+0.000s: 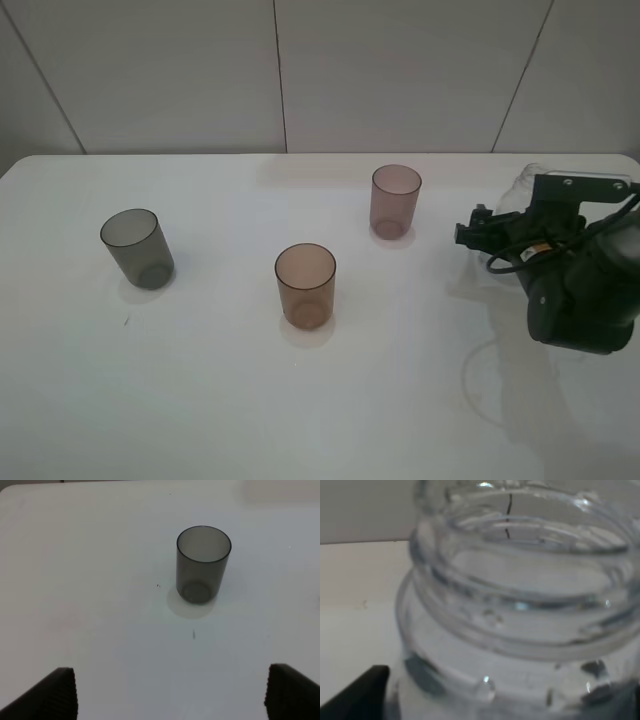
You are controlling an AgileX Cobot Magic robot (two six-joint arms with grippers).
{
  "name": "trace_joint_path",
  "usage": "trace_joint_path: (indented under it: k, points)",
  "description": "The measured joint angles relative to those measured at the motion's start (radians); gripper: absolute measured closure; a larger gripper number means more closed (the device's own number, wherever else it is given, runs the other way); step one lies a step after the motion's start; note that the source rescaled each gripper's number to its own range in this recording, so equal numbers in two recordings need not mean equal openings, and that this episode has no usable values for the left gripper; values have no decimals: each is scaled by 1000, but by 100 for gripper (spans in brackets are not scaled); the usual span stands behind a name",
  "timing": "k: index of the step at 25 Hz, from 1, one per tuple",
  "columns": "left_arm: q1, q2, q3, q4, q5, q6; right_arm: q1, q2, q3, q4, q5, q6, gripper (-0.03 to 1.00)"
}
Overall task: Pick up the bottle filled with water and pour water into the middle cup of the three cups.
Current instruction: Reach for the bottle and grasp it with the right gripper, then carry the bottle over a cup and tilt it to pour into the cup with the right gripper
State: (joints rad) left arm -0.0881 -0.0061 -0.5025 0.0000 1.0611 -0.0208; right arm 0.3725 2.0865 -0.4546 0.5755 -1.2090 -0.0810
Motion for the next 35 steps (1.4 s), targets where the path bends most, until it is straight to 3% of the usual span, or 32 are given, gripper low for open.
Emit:
trace_joint_path:
  k: [2,18,25,27,35]
  points:
    - [0,0,0,0,0,0,0,0,-1,1,-1,0,97]
    - [0,0,0,0,0,0,0,-2,-1,1,-2,-1,95]
    - [0,0,0,0,0,0,0,-164,75,-3,27,-135,95]
    - [0,0,0,0,0,0,0,-237,88,-11,80,-189,95]
    - [0,0,0,0,0,0,14,-551,95,-181,495,-416,95]
